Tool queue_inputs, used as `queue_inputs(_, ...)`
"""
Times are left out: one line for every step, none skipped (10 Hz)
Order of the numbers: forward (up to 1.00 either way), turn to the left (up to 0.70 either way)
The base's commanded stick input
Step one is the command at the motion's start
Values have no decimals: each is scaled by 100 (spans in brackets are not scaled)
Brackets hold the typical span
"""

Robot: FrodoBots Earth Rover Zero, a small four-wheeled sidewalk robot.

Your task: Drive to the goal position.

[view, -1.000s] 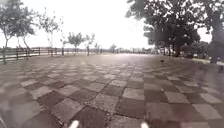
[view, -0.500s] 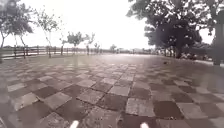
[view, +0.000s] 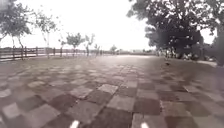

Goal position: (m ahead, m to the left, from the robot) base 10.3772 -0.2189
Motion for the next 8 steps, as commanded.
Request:
queue_inputs(70,0)
queue_inputs(70,0)
queue_inputs(70,0)
queue_inputs(70,0)
queue_inputs(70,0)
queue_inputs(70,0)
queue_inputs(70,0)
queue_inputs(70,0)
